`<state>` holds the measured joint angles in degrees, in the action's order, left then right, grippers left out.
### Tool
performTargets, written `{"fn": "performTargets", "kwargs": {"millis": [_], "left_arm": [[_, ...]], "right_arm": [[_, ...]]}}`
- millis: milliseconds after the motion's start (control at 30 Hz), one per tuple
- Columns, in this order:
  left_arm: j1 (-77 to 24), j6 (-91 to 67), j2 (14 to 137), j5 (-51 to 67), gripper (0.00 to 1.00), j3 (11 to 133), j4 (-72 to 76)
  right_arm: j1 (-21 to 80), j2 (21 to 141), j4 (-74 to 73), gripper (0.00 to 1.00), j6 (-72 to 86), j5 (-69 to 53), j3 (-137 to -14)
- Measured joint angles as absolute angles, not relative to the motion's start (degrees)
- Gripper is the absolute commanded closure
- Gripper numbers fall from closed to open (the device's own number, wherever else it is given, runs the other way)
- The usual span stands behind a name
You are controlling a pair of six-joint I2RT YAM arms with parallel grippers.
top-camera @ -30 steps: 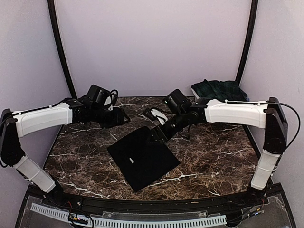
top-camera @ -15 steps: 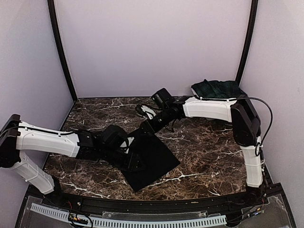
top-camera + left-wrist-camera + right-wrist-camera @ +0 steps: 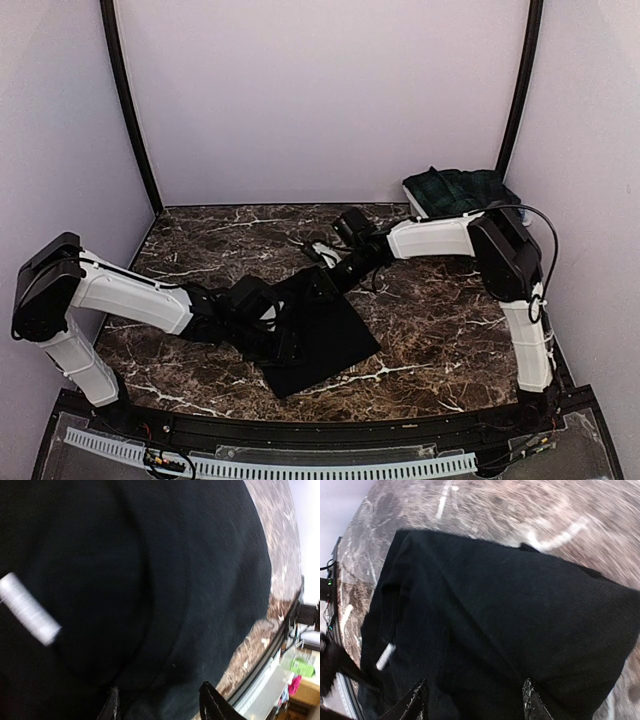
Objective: Fold and stack the mixed laundry pile
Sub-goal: Rotate the square-folded T-shirt at the center of the board.
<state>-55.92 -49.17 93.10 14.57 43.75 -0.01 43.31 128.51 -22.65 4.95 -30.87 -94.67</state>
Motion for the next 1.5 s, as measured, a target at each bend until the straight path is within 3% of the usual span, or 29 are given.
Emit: {"fn": "performTargets", "kwargs": {"millis": [300, 533, 733, 1000, 1167, 1333, 1500], "left_arm": [[-38.9, -42.2, 91.8, 7.3, 0.41, 50.2, -12.0], [-38.3, -35.9, 85.8, 3.8, 0.42, 57.0, -16.2], [-47.5, -36.1, 80.7, 9.1, 0.43, 55.0, -13.5], [-53.4, -42.8, 90.8, 15.4, 0.44, 48.6, -6.0], [-50.5, -45.3, 94.9, 16.0, 0.44, 47.7, -5.1], [-42.7, -45.3, 93.6, 15.3, 0.42, 46.5, -4.7], [-32.7, -41.2, 91.3, 9.2, 0.41, 48.1, -11.1]], "right_arm": [[43.2, 111.7, -20.1, 0.34, 10.3, -30.0, -72.5], [48.4, 99.9, -21.1, 0.31, 12.9, -31.1, -69.9], [42.7, 105.0, -22.4, 0.32, 10.2, -30.7, -79.8], [41.3, 118.5, -24.2, 0.34, 6.8, -31.5, -84.0], [40.8, 119.3, -23.6, 0.35, 6.3, -31.5, -82.3], [41.3, 113.2, -20.3, 0.34, 9.8, -32.5, -72.8], [49.4, 109.0, -17.3, 0.31, 16.7, -34.7, -69.2]]}}
